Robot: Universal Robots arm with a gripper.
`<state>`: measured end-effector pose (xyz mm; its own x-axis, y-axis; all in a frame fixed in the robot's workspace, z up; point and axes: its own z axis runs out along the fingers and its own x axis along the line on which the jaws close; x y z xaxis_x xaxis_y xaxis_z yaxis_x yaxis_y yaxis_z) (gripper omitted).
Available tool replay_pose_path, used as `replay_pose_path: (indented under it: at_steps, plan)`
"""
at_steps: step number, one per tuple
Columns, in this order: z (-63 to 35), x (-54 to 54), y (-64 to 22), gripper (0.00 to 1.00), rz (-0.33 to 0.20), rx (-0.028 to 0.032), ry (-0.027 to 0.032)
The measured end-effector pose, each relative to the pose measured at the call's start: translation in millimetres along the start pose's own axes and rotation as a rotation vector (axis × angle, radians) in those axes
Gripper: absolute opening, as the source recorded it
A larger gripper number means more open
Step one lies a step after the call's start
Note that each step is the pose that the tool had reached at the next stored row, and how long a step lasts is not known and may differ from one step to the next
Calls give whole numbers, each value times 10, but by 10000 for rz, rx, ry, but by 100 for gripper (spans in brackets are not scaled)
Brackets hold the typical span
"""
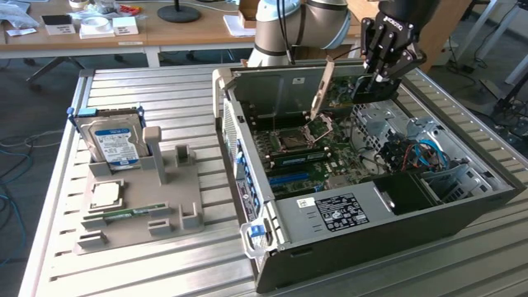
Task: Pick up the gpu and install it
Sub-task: 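Insert the gpu into the slot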
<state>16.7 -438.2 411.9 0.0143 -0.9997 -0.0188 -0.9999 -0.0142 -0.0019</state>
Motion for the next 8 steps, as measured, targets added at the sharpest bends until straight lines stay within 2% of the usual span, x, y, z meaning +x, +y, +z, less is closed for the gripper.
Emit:
replay_pose_path:
  at_steps: [5, 8]
  plan:
    - [14, 0, 8, 27, 4, 6, -8]
    - [45, 0, 25, 27, 1, 36, -5]
